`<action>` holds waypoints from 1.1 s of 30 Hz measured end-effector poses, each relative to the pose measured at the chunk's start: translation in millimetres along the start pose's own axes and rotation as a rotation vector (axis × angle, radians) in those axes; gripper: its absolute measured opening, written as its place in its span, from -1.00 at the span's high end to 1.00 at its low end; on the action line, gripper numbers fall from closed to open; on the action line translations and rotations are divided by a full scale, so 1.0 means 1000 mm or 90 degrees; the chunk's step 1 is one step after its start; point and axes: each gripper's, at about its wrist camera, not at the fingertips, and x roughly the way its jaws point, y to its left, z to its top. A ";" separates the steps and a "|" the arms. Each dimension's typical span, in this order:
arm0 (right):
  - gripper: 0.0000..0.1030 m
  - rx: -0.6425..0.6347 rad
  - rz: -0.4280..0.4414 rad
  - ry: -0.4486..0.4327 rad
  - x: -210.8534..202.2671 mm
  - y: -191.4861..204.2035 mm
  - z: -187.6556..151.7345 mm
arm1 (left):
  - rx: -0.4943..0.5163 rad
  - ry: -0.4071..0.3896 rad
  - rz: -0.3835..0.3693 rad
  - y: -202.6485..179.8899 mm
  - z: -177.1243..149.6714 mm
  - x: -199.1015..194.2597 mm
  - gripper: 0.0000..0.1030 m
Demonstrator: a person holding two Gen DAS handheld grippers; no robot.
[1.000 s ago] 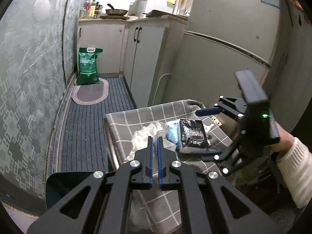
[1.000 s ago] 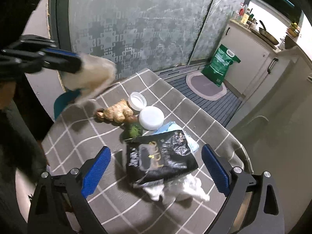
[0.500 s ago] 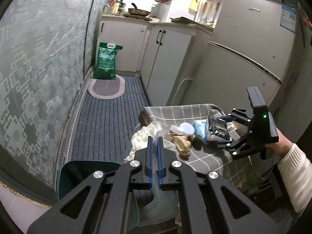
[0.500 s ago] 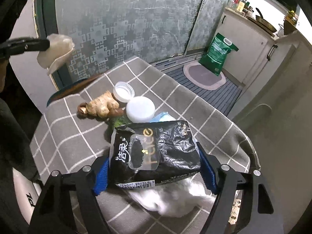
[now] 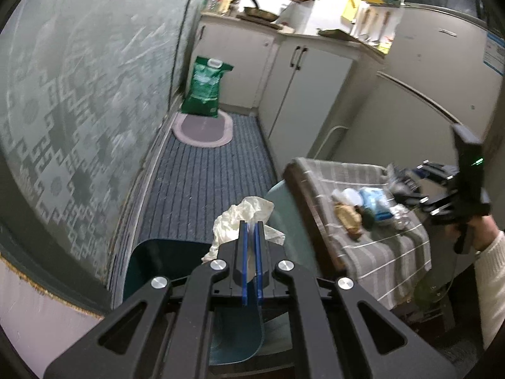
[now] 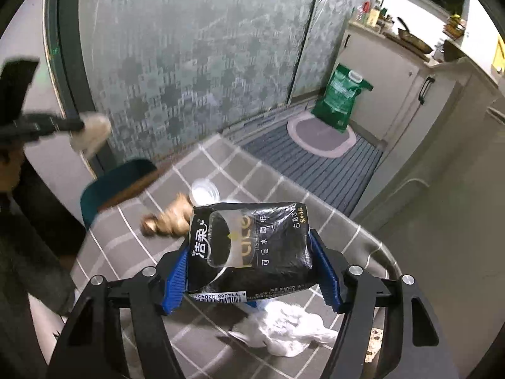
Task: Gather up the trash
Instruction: 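Carry the white tissue with the left tool into the teal bin and release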
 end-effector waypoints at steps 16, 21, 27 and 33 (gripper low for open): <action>-0.35 0.033 0.098 -0.016 0.018 0.121 0.056 | -0.010 0.121 0.047 0.048 -0.056 0.041 0.90; -0.36 0.054 0.118 0.012 0.044 0.153 0.062 | -0.005 0.164 0.063 0.064 -0.075 0.058 0.90; -0.36 0.062 0.124 0.042 0.072 0.174 0.071 | -0.020 0.205 0.073 0.086 -0.093 0.072 0.90; -0.36 0.075 0.137 0.064 0.094 0.188 0.080 | -0.024 0.228 0.085 0.098 -0.104 0.079 0.90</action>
